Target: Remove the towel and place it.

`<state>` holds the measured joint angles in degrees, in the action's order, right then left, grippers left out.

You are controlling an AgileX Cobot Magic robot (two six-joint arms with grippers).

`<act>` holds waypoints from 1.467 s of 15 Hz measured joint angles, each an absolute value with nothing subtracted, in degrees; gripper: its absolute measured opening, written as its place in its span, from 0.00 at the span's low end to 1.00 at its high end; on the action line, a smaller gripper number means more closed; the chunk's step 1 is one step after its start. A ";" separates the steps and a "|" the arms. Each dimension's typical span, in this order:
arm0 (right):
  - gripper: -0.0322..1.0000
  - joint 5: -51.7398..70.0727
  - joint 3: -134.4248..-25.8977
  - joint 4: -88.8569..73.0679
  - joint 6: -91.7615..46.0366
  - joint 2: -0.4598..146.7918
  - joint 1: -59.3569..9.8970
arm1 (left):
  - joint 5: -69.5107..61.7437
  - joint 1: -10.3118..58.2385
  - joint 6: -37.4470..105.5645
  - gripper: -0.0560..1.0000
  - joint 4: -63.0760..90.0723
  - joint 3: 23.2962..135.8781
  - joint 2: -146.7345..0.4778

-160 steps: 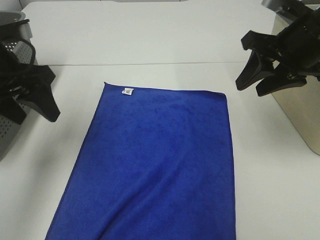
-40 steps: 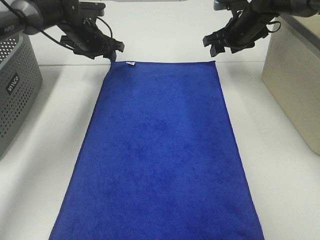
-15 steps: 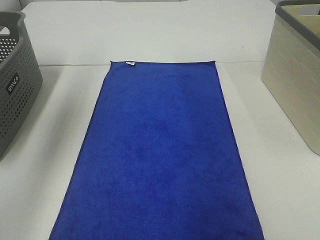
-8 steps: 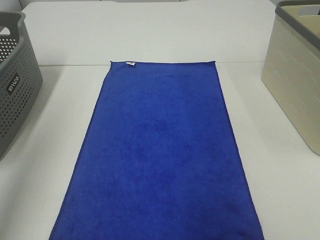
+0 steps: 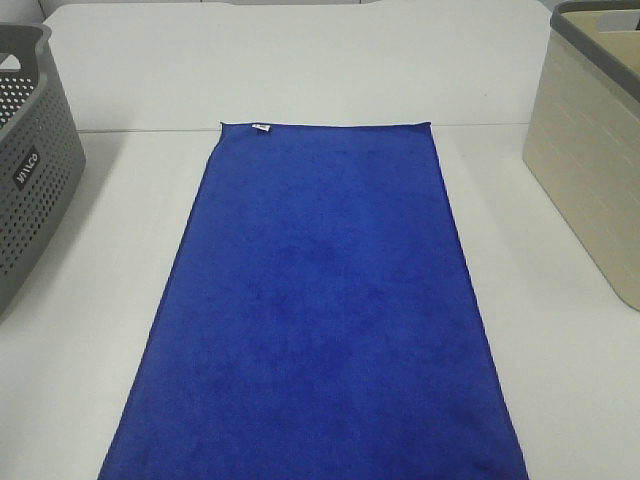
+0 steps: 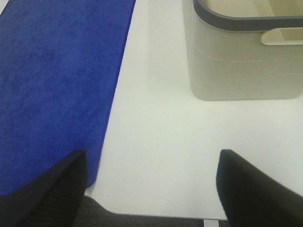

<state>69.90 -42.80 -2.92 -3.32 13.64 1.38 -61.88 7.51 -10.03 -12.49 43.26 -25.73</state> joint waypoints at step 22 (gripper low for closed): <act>0.76 63.77 -26.30 -4.01 -6.19 -0.23 4.87 | -62.05 -2.18 -5.84 0.73 -4.30 29.62 0.29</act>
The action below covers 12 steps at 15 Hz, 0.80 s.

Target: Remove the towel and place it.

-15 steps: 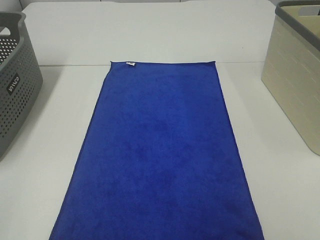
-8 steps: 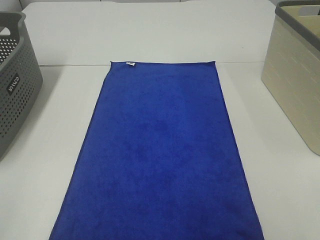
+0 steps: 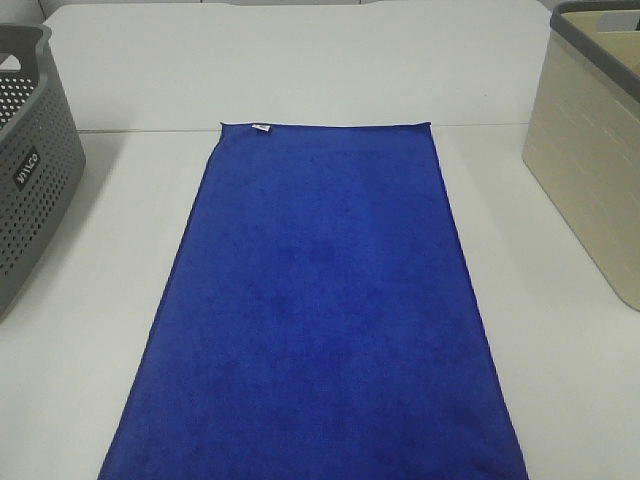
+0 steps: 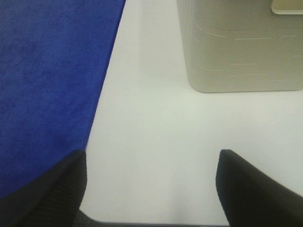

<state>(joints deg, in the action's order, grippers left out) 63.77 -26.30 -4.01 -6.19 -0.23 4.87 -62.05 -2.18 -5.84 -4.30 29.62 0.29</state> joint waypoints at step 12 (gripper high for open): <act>0.76 63.77 -26.30 -4.13 -6.19 -0.23 4.87 | -62.05 -2.98 -5.79 0.73 -3.27 29.62 0.29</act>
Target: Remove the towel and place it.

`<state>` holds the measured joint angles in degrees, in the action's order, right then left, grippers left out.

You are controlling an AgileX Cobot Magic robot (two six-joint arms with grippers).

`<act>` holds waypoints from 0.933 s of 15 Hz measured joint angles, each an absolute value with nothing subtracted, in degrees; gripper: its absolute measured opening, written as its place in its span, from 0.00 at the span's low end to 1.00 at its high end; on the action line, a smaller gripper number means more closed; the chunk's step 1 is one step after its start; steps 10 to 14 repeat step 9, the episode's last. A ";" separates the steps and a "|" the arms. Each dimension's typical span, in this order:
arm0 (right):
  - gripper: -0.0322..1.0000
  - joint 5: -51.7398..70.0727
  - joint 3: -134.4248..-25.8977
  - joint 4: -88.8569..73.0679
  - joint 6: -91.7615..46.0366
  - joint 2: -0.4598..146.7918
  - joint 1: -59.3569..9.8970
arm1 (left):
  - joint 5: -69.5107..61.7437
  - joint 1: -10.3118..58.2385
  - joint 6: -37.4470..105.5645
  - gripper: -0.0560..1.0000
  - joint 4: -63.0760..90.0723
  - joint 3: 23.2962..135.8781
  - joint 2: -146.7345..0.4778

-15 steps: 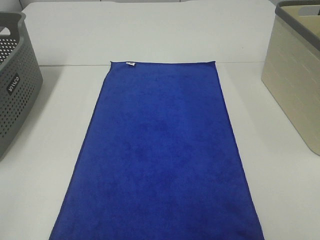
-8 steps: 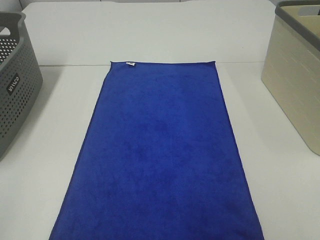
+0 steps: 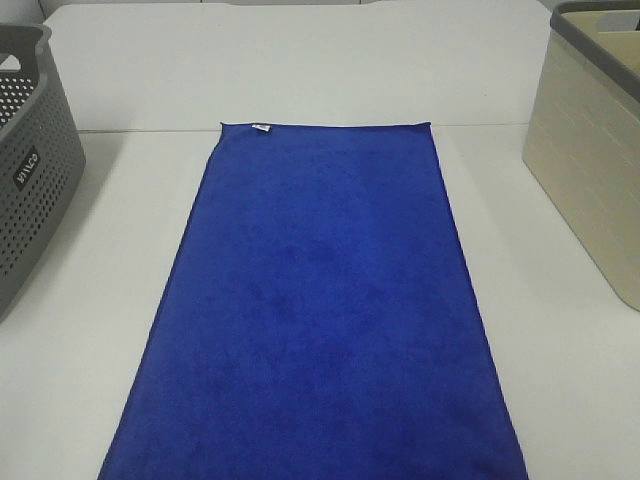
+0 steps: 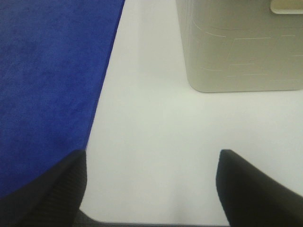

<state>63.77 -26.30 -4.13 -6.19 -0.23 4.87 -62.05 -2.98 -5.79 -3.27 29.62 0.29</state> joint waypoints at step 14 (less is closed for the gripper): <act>0.76 63.77 -26.30 -4.24 -6.19 -0.23 4.87 | -62.05 -2.98 -5.79 0.73 -3.27 29.62 0.29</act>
